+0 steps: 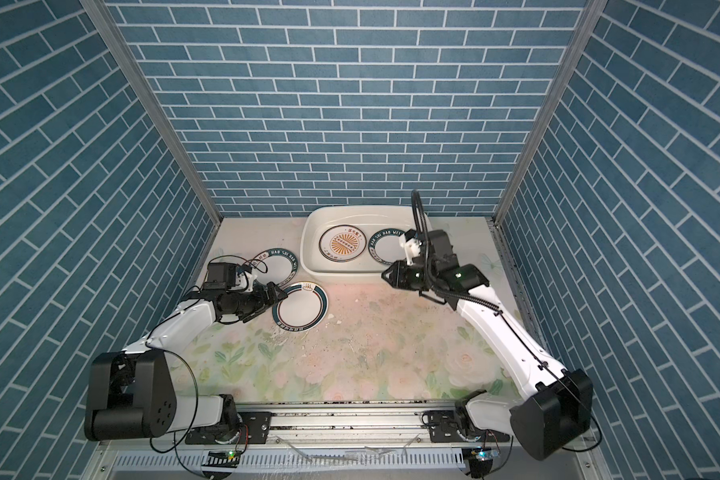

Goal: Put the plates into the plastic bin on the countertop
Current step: 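Move the right gripper back to the red-ringed plate while the left approaches it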

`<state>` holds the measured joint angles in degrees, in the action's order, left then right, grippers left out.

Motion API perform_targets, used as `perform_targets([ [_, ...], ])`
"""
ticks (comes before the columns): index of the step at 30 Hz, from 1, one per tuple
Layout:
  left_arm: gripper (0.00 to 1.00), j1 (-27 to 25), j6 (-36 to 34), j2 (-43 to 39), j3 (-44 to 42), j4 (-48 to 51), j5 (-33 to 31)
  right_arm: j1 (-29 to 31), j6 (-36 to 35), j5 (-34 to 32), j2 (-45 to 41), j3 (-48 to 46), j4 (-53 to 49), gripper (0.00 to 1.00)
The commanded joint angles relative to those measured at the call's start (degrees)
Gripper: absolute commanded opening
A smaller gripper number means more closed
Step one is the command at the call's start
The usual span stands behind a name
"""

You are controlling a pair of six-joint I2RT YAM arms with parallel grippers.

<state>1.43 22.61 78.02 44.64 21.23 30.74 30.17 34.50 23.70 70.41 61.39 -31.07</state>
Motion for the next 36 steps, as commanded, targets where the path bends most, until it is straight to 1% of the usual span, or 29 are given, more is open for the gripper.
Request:
perform_targets([
  [1, 1.0, -0.5, -3.3, 1.5, 1.2, -2.0, -4.4, 3.6, 7.3, -1.7, -4.0, -7.7, 7.6, 0.28],
  [4, 1.0, -0.9, -3.3, 5.0, 2.0, -2.4, -5.2, 5.9, 9.9, -2.8, -6.0, -13.2, 12.2, 0.28],
  [7, 1.0, -1.2, -3.4, 7.4, 2.6, -3.5, -5.3, 6.4, 11.0, -3.3, -6.0, -16.1, 15.4, 0.28],
  [11, 1.0, -1.6, -4.5, 12.0, 4.8, -3.0, -1.3, 6.6, 10.8, -4.6, -3.8, -17.7, 17.3, 0.28],
  [14, 1.0, -2.2, -4.4, 14.1, 5.2, -4.4, 0.4, 6.6, 11.1, -5.2, -1.4, -19.9, 21.1, 0.29],
  [17, 1.0, -4.3, -5.1, 14.3, 5.4, -4.8, 1.7, 6.6, 13.1, -4.8, 2.3, -21.4, 25.9, 0.29],
  [21, 1.0, -8.3, -6.8, 13.2, 5.5, -4.6, 2.1, 6.6, 15.5, -4.8, 5.6, -23.0, 32.1, 0.3],
  [31, 1.0, -16.0, -8.6, 13.9, 6.2, -4.8, 6.2, 6.6, 16.7, -2.9, 16.1, -19.9, 36.2, 0.34],
  [36, 1.0, -18.2, -9.8, 15.1, 7.3, -3.5, 7.9, 6.6, 18.6, -1.8, 21.3, -19.2, 41.8, 0.35],
])
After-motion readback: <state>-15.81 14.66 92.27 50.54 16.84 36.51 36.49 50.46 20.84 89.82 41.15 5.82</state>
